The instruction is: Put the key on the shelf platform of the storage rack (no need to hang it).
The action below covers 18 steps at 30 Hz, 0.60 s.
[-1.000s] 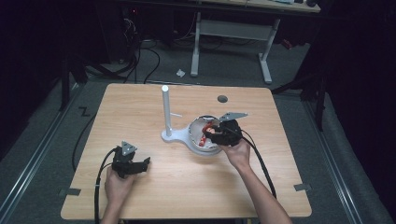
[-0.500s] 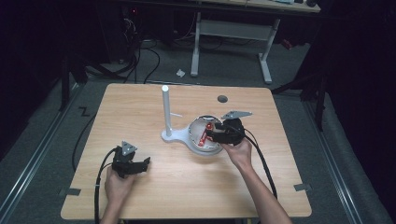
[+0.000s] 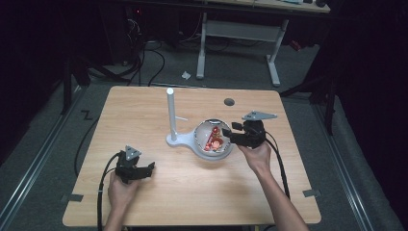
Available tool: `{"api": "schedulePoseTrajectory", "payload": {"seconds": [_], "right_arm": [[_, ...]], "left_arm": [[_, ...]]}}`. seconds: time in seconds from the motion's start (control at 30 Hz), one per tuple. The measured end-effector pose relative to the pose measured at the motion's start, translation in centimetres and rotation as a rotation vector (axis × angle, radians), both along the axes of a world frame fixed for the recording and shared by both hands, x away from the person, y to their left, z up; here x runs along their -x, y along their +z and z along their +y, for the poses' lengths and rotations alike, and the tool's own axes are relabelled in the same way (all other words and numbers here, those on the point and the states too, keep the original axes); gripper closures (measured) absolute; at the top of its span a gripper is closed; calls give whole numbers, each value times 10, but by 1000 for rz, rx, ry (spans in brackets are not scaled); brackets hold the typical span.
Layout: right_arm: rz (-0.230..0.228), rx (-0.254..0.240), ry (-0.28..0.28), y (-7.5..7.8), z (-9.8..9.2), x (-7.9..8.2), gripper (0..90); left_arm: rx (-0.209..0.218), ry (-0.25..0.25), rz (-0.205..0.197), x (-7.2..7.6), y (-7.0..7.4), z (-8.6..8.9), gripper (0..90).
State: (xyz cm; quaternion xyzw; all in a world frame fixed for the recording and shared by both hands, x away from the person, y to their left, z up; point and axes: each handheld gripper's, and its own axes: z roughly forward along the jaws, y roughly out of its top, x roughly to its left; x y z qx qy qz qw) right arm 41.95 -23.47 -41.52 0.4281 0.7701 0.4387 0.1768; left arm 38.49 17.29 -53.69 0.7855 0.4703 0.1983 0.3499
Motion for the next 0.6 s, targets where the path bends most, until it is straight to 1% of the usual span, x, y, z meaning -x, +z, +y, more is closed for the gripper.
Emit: {"api": "schedulePoseTrajectory", "payload": {"seconds": [0.07, 0.1, 0.13, 0.2, 0.23, 0.3, 0.33, 0.43, 0.53, 0.6], "right_arm": [[-14, -9, -9, 6, -8, 4, 475], [-14, -9, -9, 6, -8, 4, 475], [-16, -11, -14, 9, -12, 7, 477], [-19, -10, -11, 10, -13, 8, 477], [-17, -20, -16, 12, -17, 9, 481], [-20, -23, -17, 13, -19, 10, 482], [-21, -34, -24, 13, -22, 13, 483], [-33, -39, -33, 16, -27, 18, 485], [-46, -56, -42, 21, -33, 23, 485], [-43, -66, -36, 22, -36, 26, 487]], "left_arm": [[0, 0, 0, 0, 0, 0, 208], [0, 0, 0, 0, 0, 0, 208], [0, 0, 0, 0, 0, 0, 208], [0, 0, 0, 0, 0, 0, 208], [0, 0, 0, 0, 0, 0, 209], [-1, 0, 0, 0, 0, 0, 210], [-1, 0, -1, 0, 0, 0, 211], [0, -1, -1, 0, 0, 0, 214], [0, -1, -1, 0, 0, 0, 215], [0, -1, -1, 0, 0, 0, 215]]}}
